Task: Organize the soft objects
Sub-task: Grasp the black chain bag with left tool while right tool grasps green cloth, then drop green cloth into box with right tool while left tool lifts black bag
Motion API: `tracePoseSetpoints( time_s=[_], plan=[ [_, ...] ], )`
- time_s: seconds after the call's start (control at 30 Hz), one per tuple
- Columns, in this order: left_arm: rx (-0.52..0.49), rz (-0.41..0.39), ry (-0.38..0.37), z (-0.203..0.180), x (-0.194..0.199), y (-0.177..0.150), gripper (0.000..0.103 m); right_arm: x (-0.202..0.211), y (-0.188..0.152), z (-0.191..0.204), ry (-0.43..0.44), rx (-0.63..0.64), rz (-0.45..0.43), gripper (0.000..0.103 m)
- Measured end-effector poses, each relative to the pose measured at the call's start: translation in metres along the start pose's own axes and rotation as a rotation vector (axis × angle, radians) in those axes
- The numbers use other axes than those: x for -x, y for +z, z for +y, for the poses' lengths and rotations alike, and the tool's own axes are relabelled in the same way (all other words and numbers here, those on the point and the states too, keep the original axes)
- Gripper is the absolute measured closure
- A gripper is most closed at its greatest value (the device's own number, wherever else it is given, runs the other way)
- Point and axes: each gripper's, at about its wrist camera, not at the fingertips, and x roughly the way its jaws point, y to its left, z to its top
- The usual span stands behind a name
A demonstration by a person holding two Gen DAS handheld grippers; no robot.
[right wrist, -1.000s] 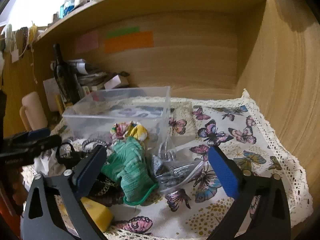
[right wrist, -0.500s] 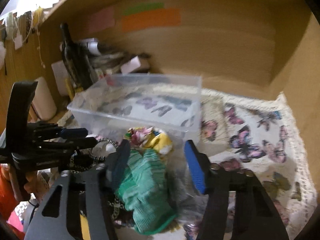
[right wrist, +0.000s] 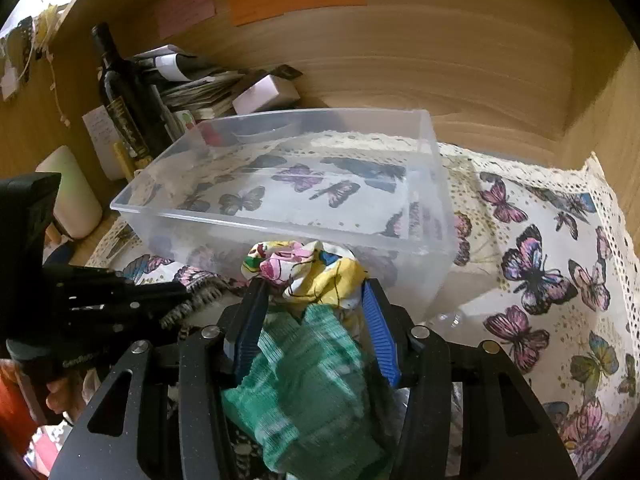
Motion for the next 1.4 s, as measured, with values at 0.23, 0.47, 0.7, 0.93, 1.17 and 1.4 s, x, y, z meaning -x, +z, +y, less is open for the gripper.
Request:
tracePoseSetpoints(
  time_s=[0.23,0.47,0.7,0.93,1.17,1.4],
  plan=[
    [-0.021,-0.072,0.033,-0.005,0.014,-0.003,0.098,-0.003,0.0,0.007,0.008,0.029,-0.029,0.089],
    [0.007,-0.143,0.029,0.001,0.038,-0.002,0.098,0.024,-0.001,0.017,-0.003,0.062,-0.109,0.093],
    [-0.002,-0.262,0.044,-0.003,0.076,0.005,0.098,0.059,0.003,0.029,-0.012,0.084,-0.212,0.093],
    [0.003,-0.342,0.079,0.004,0.1,0.016,0.098,0.063,0.004,0.022,0.02,0.056,-0.185,0.093],
    [0.032,-0.357,0.081,0.015,0.104,0.017,0.098,0.05,-0.008,0.017,0.004,0.054,-0.118,0.045],
    [0.053,-0.339,0.099,0.022,0.103,0.007,0.098,0.021,-0.018,0.023,-0.045,0.144,-0.025,0.09]
  ],
)
